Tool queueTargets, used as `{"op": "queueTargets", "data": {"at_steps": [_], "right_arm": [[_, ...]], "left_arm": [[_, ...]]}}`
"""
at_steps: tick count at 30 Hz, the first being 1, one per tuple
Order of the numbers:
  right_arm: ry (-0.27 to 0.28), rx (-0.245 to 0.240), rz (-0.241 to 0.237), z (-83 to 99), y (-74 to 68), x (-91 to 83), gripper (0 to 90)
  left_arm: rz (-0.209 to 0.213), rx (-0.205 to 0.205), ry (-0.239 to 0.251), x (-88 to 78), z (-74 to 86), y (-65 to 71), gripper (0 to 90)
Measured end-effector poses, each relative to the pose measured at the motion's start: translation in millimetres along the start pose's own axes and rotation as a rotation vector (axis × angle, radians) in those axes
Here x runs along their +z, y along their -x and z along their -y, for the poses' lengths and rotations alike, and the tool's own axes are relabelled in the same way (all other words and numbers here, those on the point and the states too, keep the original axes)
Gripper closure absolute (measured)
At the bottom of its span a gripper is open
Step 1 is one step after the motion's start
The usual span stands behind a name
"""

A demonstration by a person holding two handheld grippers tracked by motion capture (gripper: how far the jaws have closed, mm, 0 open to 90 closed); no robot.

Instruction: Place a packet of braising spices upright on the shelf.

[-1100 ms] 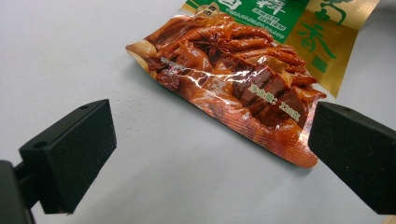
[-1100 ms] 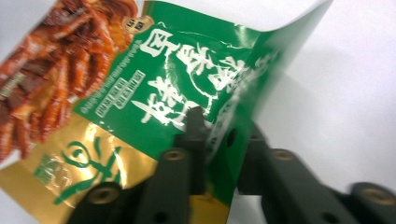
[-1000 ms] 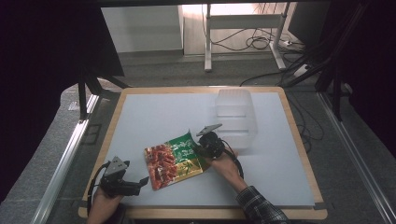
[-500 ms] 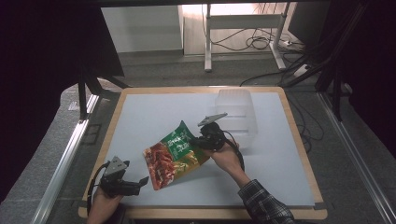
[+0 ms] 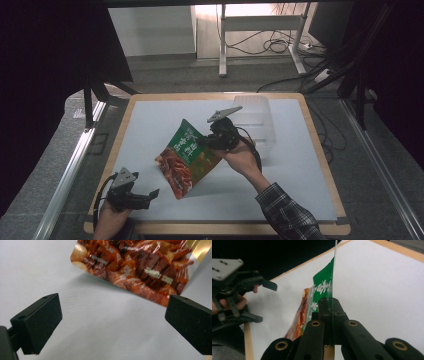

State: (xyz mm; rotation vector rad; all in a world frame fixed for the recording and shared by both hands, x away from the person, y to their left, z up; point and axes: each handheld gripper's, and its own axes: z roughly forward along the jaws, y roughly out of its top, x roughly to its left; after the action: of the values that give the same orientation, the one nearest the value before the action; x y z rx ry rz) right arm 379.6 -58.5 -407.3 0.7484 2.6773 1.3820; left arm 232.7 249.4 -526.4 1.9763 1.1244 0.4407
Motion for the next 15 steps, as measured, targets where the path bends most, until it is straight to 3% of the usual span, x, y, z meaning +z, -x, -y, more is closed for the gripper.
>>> {"op": "queueTargets", "data": {"at_steps": [10, 15], "right_arm": [[0.008, -0.012, -0.021, -22.0, -7.1, -18.9, 89.4], [0.022, -0.05, -0.007, -34.5, -12.0, -32.5, 89.4]], "left_arm": [[-0.003, 0.007, -0.004, 0.0, -0.1, -0.1, 1.0], [-0.003, 0.003, -0.001, 0.2, -0.1, -0.1, 1.0]]}}
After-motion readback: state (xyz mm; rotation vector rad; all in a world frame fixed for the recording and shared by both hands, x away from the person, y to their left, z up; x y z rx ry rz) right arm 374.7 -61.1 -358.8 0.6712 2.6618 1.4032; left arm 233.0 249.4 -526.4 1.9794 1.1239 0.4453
